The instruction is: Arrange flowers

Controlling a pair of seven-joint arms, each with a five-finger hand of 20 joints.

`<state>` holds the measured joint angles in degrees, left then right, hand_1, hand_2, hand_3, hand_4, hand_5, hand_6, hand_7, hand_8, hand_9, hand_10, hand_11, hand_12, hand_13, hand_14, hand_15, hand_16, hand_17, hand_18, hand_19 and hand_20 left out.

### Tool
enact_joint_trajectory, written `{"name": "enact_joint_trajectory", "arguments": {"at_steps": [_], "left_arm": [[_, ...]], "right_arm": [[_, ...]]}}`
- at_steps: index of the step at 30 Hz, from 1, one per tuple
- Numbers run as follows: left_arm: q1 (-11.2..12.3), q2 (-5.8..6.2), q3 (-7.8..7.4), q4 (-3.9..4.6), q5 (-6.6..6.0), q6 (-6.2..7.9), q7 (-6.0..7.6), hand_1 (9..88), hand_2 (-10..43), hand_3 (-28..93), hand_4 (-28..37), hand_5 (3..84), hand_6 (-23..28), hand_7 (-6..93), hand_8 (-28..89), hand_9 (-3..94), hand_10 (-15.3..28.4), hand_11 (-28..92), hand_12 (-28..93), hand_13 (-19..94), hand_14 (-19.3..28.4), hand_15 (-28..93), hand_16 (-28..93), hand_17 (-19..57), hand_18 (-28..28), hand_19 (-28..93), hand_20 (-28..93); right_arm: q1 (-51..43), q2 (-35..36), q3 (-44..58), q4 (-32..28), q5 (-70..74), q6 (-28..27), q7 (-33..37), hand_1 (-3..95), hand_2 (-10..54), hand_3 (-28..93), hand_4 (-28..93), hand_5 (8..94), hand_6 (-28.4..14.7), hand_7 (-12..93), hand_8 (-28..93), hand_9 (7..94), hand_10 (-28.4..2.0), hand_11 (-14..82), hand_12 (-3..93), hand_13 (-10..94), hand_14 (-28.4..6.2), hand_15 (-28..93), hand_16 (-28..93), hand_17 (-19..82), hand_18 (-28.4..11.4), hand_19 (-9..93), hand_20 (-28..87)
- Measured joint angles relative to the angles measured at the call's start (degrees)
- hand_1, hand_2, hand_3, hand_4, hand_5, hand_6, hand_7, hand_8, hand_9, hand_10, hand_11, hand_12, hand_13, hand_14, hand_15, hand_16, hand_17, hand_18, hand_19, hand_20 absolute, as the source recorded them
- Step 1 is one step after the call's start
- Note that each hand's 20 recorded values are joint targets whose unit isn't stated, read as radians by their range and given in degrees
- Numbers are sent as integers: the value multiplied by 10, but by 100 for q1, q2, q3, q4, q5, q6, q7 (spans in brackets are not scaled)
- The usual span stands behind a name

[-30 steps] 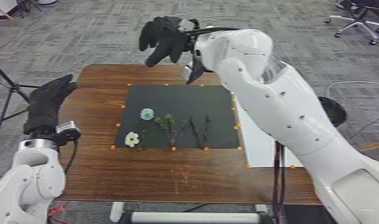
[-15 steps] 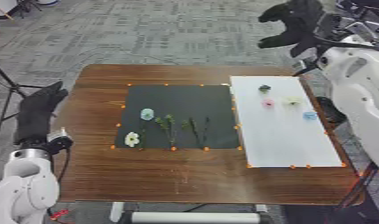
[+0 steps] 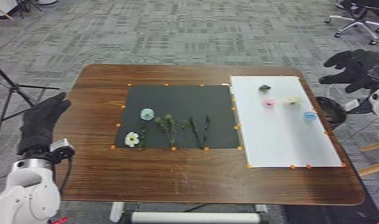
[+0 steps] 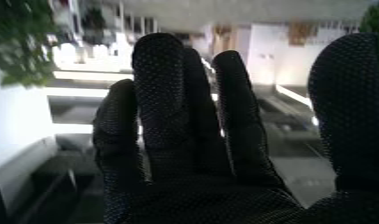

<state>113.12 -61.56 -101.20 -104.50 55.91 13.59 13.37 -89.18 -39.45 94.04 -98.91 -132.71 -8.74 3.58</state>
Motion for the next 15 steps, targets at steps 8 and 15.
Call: {"name": "enact_joint_trajectory", "arguments": {"at_steps": [8, 15], "left_arm": [[101, -74, -149, -34, 0, -227, 78, 248, 13, 703, -246, 489, 37, 145, -76, 496, 135, 192, 115, 361, 149, 104, 7, 53, 107, 56, 148], [28, -74, -25, -32, 0, -217, 75, 248, 13, 702, -247, 489, 38, 145, -76, 495, 135, 192, 115, 361, 149, 104, 7, 54, 107, 55, 148]], "right_arm": [[-180, -312, -17, 432, -344, -63, -28, 328, -95, 686, -242, 511, 5, 211, -93, 594, -124, 118, 199, 635, -120, 571, 333, 265, -227, 678, 638], [-151, -563, -103, 778, -608, -147, -87, 333, -95, 687, -238, 520, 9, 220, -97, 612, -125, 125, 197, 640, -119, 573, 332, 268, -227, 681, 638]]}}
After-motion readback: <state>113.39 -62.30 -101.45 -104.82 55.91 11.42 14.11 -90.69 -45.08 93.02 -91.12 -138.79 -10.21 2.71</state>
